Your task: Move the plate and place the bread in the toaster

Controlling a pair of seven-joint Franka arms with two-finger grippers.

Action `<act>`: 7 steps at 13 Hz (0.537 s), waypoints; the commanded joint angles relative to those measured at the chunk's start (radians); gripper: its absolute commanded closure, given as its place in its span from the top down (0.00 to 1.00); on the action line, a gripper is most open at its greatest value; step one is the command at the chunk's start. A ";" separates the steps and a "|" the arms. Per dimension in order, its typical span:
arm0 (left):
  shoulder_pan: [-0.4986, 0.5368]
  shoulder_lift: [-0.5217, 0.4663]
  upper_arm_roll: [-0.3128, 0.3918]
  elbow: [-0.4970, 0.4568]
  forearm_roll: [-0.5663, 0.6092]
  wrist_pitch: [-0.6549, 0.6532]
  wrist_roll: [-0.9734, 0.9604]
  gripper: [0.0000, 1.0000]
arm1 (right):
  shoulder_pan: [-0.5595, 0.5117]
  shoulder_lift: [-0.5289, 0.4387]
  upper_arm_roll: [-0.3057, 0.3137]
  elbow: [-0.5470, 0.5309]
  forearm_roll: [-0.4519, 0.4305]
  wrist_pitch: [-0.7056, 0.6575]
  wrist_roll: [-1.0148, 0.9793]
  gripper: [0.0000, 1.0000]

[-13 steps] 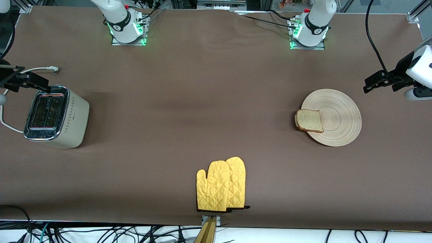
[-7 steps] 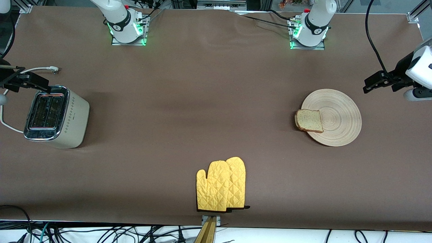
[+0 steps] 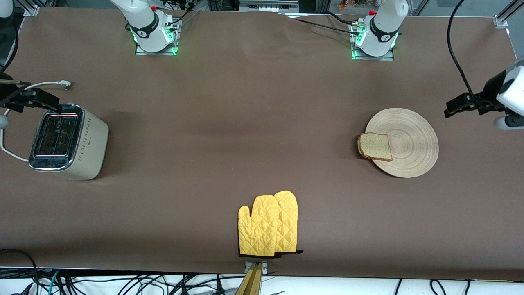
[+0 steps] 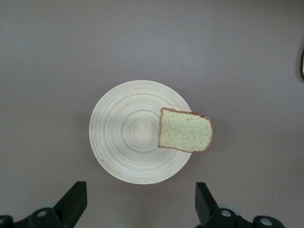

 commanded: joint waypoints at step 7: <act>0.173 0.178 0.046 -0.023 -0.078 0.198 0.390 1.00 | -0.008 -0.009 0.002 -0.008 0.007 0.006 -0.003 1.00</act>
